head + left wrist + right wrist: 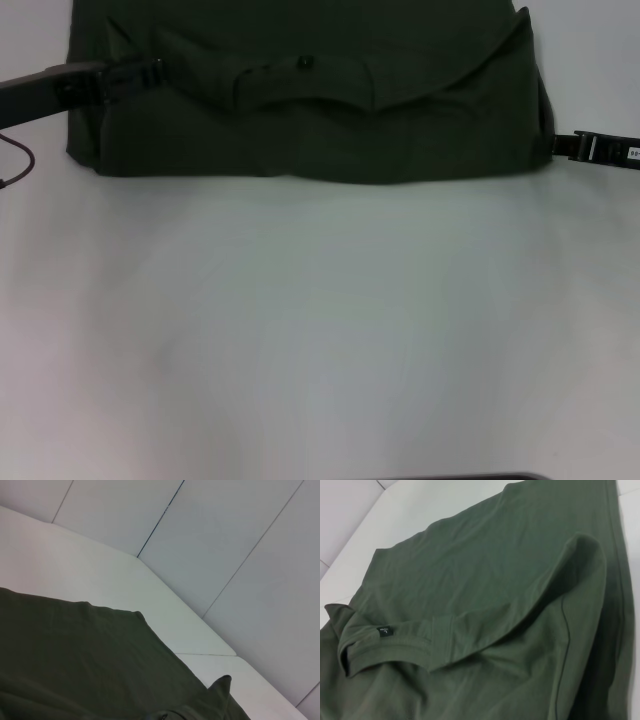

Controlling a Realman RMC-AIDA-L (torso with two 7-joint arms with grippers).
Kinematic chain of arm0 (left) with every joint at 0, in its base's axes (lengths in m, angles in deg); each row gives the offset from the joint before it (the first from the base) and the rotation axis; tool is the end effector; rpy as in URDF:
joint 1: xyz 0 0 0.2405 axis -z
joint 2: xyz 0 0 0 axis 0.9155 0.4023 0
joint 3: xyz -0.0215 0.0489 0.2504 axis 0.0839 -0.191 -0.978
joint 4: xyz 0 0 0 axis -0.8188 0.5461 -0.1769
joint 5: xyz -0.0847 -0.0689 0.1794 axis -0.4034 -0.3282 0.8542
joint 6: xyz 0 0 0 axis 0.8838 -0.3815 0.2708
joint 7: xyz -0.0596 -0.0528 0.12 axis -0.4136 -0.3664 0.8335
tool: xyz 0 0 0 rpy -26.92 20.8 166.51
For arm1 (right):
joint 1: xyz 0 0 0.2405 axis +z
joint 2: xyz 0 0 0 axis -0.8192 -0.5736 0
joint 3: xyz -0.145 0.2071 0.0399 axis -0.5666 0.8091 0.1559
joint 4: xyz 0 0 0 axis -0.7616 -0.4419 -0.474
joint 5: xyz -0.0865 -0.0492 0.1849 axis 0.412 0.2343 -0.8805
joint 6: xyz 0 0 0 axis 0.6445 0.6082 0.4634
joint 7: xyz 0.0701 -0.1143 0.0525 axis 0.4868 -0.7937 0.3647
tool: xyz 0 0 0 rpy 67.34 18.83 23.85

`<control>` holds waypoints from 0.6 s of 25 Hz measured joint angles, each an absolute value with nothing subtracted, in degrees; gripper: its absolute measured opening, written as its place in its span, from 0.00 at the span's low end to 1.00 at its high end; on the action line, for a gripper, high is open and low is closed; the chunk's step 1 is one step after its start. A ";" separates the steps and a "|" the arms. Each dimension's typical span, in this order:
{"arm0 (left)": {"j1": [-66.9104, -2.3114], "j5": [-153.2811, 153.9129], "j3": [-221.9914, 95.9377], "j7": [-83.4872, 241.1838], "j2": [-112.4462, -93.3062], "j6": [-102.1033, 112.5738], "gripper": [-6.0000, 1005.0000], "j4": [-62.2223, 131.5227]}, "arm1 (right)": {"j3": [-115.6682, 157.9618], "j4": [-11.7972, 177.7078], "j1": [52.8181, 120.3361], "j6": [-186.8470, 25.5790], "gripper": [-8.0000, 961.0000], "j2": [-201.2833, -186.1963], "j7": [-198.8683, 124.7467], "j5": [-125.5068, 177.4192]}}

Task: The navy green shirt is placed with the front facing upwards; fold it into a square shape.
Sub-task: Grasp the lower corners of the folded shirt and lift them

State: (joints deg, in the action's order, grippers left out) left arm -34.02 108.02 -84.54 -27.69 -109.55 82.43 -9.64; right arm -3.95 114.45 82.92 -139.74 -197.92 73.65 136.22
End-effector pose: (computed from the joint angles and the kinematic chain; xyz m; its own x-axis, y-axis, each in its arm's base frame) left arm -0.2657 0.3582 0.0354 0.4677 0.6010 0.6481 0.8192 -0.5701 -0.0625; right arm 0.3476 0.3434 0.0215 0.3055 -0.7641 -0.5682 -0.9522 -0.2449 -0.1826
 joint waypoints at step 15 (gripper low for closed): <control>-37.93 108.02 -84.28 -27.60 -108.93 79.50 0.87 -10.00 | -0.29 114.86 80.98 -140.67 0.03 -197.86 71.27 136.22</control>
